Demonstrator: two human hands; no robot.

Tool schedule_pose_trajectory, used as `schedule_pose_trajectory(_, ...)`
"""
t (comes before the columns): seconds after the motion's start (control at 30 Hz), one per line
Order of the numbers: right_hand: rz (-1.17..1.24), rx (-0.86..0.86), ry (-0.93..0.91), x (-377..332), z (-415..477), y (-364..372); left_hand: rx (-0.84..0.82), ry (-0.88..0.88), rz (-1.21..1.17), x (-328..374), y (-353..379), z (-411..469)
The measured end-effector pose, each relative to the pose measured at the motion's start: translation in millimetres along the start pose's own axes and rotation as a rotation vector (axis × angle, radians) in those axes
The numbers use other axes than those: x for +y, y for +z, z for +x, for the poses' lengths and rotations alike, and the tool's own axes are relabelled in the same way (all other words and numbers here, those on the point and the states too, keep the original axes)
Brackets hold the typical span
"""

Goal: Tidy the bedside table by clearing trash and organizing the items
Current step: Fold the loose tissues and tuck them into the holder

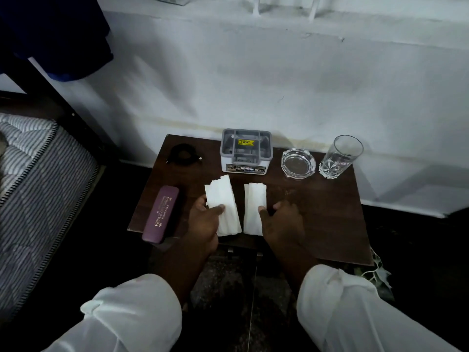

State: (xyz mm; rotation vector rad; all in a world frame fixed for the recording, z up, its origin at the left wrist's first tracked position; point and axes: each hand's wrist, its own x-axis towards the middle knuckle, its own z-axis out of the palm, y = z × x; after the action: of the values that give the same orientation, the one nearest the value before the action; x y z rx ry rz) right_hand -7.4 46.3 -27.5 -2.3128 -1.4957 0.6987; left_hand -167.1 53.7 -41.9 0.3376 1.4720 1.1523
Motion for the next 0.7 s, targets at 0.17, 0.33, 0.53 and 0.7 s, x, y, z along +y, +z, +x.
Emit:
schedule_pose_trajectory(0.17,-0.124,-0.083,0.007,-10,7,4,0.021,0.007,0.013,-2,4,5)
schedule_pose_trajectory(0.33,-0.028,-0.166,0.158,-20,19,7,0.017,0.006,0.033,-1,4,4)
schedule_pose_trajectory(0.53,0.362,-0.043,0.203,-19,15,10,0.02,-0.009,0.028,-1,3,2)
schedule_pose_trajectory(0.7,0.784,-0.063,0.249,-15,7,6,-0.012,-0.074,0.005,-2,4,-2)
